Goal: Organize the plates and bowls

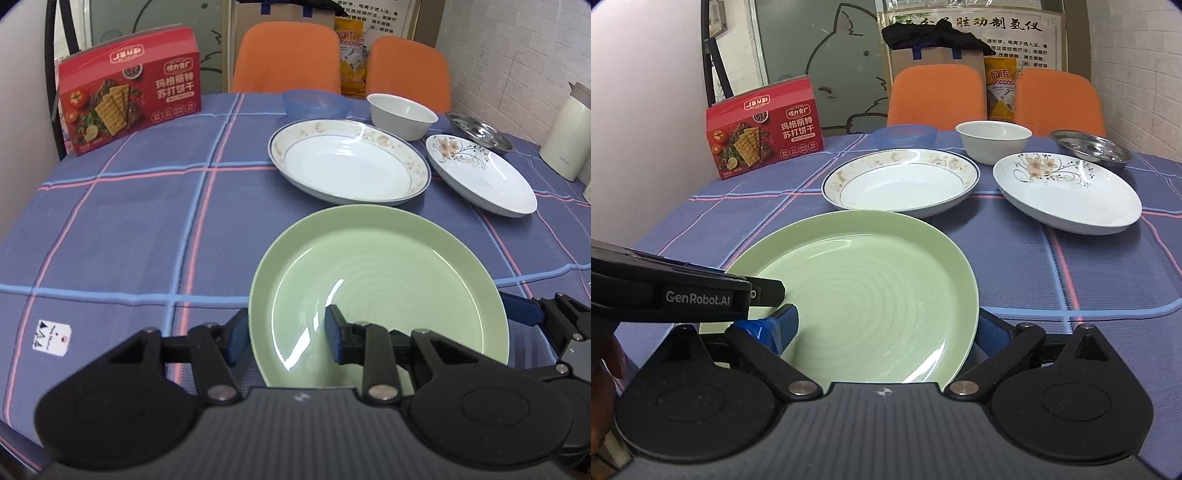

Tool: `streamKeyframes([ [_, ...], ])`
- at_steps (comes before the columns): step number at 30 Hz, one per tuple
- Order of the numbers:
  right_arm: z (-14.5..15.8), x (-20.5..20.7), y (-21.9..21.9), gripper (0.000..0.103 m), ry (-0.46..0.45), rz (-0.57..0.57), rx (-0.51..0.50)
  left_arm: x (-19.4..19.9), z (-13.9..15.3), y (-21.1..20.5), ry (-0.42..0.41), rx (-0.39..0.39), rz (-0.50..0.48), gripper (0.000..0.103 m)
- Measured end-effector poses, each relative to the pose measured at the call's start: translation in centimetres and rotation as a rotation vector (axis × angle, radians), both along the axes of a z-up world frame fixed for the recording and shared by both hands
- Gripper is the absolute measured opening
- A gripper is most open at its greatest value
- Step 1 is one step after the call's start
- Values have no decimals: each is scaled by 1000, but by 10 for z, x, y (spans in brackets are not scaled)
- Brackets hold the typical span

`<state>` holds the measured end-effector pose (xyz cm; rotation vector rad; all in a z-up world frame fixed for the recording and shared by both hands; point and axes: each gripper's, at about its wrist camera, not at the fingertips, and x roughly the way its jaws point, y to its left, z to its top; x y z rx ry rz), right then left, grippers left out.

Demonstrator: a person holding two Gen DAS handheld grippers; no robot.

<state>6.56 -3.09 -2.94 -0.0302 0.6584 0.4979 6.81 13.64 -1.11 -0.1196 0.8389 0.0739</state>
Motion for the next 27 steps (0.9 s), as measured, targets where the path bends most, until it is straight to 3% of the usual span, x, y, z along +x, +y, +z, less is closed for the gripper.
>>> streamKeyframes([
  [6,-10,1,12,88,-8,13,-61,4,-5,4,-18,-26,-4,33],
  [7,-9,1,11,88,-4,16,-56,4,-5,5,-18,-30,-12,42],
  [8,-9,2,9,88,2,22,-46,5,-4,6,-18,-35,-20,65],
  [9,-7,3,7,87,11,30,-29,4,-2,8,-35,-42,-20,69],
  [11,-2,6,-3,85,35,31,23,2,6,9,-74,-34,-18,71],
  [14,14,8,-24,86,-11,-35,75,5,18,10,-120,-20,-14,76],
  [17,21,15,-38,86,-28,-89,69,14,24,6,-136,0,-11,76],
  [21,20,28,-52,86,16,-134,98,32,28,-2,-145,19,-11,76],
  [27,26,41,-58,87,35,-149,99,52,31,-6,-149,49,-7,77],
])
